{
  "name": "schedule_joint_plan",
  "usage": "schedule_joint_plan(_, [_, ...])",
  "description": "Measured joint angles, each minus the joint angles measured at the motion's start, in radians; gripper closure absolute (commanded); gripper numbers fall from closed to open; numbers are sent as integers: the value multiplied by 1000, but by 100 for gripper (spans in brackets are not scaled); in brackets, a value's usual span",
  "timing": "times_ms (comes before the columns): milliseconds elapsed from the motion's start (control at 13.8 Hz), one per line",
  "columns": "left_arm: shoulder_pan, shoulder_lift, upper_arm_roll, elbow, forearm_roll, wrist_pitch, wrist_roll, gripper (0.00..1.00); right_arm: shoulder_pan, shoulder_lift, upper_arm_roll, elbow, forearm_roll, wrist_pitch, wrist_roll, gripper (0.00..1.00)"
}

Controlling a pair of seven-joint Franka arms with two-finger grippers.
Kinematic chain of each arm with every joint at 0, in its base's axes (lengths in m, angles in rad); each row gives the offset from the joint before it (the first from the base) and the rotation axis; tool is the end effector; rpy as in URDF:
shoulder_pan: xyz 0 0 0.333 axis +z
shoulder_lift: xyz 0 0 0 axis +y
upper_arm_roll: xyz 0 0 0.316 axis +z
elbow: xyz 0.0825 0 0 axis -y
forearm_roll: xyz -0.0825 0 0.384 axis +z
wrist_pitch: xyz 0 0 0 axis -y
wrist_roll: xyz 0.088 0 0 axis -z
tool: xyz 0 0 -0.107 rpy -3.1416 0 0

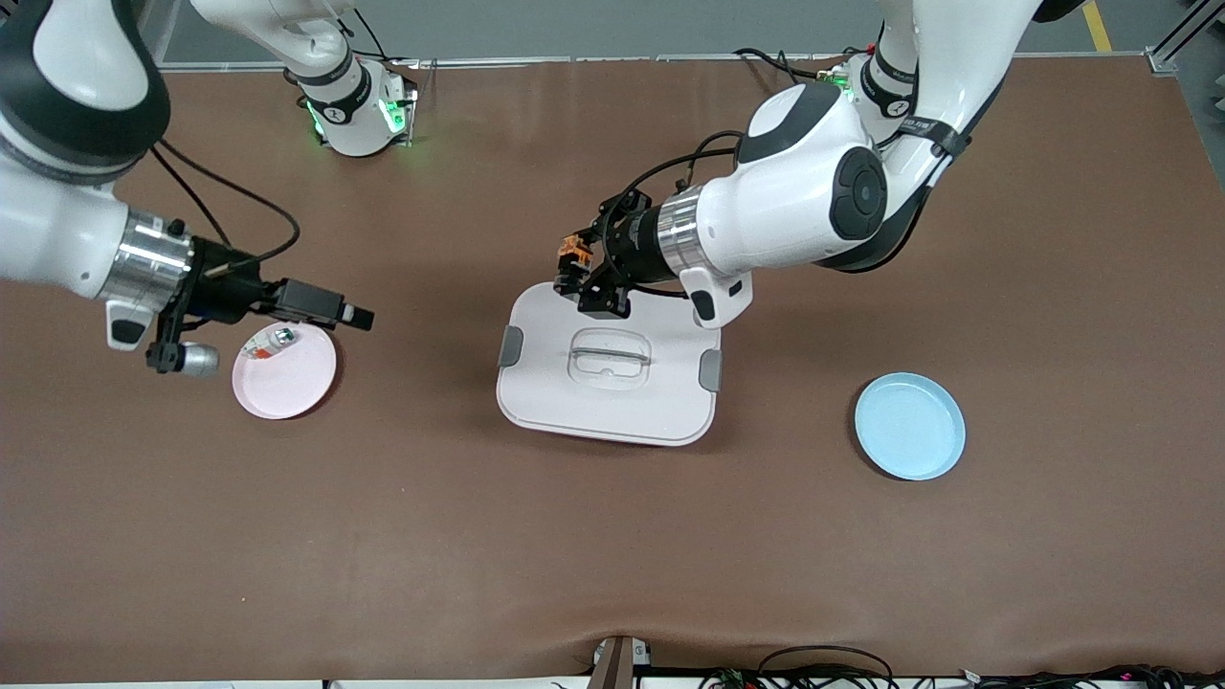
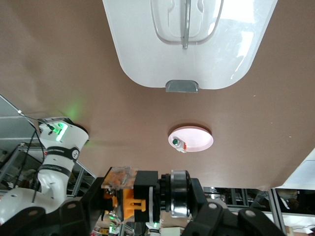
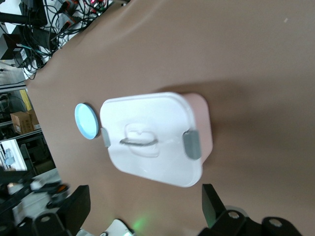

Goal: Transfer orange switch to right arm and place
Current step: 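Carry the switch over the white box while the right gripper reaches toward it, then grasp the switch with the right gripper beside the left gripper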

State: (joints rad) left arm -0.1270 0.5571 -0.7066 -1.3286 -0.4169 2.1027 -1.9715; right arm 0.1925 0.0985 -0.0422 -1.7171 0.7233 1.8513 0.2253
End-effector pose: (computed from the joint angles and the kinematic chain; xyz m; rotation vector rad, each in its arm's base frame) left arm 0.5573 -0.4605 0.5145 1.9226 1.6815 -0.8880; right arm 0.5875 0.1425 0.5414 -2.4289 0.3304 0.1221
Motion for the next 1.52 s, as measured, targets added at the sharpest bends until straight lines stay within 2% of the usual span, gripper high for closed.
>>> schedule_joint_plan(145, [-25,13,12,0,0,42,-15,98,42,-29,1,-14,0,0,35,0])
schedule_joint_plan(362, [-105,22,80,2,0,79,-21,97,107,-36,4,-29,0,18,40,0])
schedule_joint_plan(506, [-134,22,99,5,0,86,-21,97,154,-36,4,-36,-7,52,40,0])
schedule_joint_plan(940, [-157,22,100,9,12,86,-10,97,251,-34,5,-68,-41,171,38,0])
schedule_joint_plan(1230, [-161,22,102,10,12,86,-10,97,294,-33,5,-139,-42,271,38,0])
schedule_joint_plan(1519, [-161,23,105,9,14,83,-10,97,314,-34,5,-168,-41,294,39,0])
